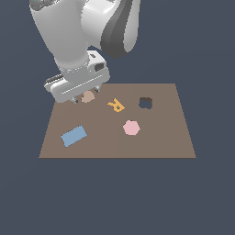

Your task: Insert a designated object into the corresponding slot on a board.

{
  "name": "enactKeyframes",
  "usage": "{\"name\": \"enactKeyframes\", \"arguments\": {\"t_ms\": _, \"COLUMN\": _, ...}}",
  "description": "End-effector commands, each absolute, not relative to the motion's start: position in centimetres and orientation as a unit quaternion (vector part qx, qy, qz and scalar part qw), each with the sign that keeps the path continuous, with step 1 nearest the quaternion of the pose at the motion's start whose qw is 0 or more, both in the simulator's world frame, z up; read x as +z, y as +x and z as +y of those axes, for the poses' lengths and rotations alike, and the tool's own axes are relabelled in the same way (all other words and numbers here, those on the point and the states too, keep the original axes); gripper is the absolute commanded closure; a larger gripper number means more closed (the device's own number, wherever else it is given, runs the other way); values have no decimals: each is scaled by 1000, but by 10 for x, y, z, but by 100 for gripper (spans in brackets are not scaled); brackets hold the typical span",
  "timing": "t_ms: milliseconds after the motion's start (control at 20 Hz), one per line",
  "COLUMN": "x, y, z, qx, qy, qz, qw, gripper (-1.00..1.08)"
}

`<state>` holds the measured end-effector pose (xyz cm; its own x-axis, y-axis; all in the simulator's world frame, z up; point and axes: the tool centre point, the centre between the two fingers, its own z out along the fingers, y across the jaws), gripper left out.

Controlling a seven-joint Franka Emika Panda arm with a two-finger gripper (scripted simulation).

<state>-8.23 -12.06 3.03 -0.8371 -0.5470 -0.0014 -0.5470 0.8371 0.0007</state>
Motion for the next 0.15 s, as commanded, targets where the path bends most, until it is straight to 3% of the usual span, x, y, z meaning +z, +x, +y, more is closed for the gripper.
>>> {"name": "enactKeyframes", "arguments": {"t_ms": 0, "x": 30, "y": -82, "z": -121, "qx": 1, "qy": -285, "qz": 958, "qw": 1, "gripper": -92}}
{"name": "enactKeyframes", "arguments": {"t_ms": 100, "x": 30, "y": -82, "z": -121, "qx": 1, "qy": -285, "qz": 958, "qw": 1, "gripper": -92}}
